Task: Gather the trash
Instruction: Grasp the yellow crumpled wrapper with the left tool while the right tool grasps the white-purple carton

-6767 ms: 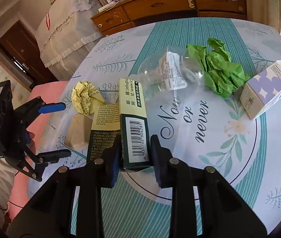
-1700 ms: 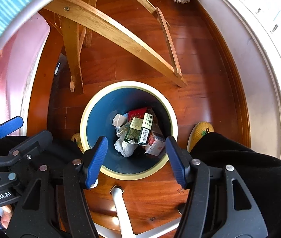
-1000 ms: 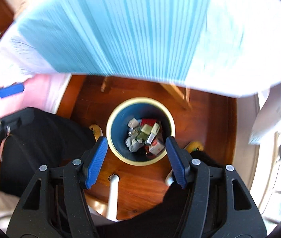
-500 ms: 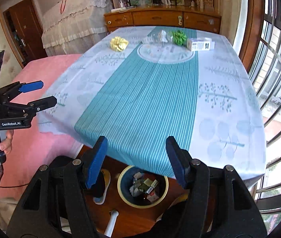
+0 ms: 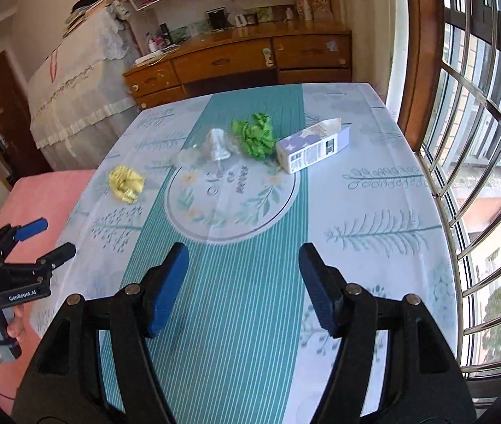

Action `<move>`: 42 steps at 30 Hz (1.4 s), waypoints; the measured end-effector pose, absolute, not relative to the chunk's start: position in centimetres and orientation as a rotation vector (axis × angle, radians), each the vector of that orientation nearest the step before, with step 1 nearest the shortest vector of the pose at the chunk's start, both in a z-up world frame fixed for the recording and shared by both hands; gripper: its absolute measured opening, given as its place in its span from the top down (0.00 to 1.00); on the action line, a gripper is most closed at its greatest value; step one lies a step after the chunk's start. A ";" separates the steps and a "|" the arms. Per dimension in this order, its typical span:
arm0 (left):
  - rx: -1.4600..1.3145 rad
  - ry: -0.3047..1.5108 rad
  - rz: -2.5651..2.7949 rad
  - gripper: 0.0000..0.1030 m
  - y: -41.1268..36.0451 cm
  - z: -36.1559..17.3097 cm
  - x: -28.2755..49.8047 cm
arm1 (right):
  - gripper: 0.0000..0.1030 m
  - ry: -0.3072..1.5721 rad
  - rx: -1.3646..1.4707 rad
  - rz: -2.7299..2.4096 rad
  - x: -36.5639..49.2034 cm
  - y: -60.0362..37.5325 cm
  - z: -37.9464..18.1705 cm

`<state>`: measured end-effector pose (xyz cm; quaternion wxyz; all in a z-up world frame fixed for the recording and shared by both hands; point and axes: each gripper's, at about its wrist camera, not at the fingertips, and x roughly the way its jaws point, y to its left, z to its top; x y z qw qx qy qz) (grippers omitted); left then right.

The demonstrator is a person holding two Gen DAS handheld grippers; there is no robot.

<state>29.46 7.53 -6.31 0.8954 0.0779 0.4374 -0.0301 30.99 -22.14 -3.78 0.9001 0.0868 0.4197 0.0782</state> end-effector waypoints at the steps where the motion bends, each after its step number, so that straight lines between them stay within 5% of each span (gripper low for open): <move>1: 0.155 0.920 -0.052 0.13 7.7 -7.0 31.4 | 0.40 0.877 0.205 0.142 32.9 -22.8 -4.0; 11: -0.074 1.036 -0.006 0.13 10.7 -10.1 44.9 | 0.39 0.970 0.436 -0.049 47.3 -27.2 -9.8; 26: -0.141 1.134 0.068 0.14 11.1 -14.8 48.8 | 0.39 1.052 0.464 -0.099 53.5 -26.6 -14.1; 31: -0.130 1.145 0.094 0.39 11.4 -15.7 48.5 | 0.52 1.046 0.453 -0.049 52.2 -26.2 -13.9; 33: -0.102 1.132 0.091 0.62 11.3 -15.6 48.1 | 0.57 1.045 0.439 -0.028 50.9 -26.2 -13.5; 42: -0.092 1.097 0.041 0.66 11.1 -13.6 43.0 | 0.66 1.047 0.422 0.069 44.0 -25.7 -12.3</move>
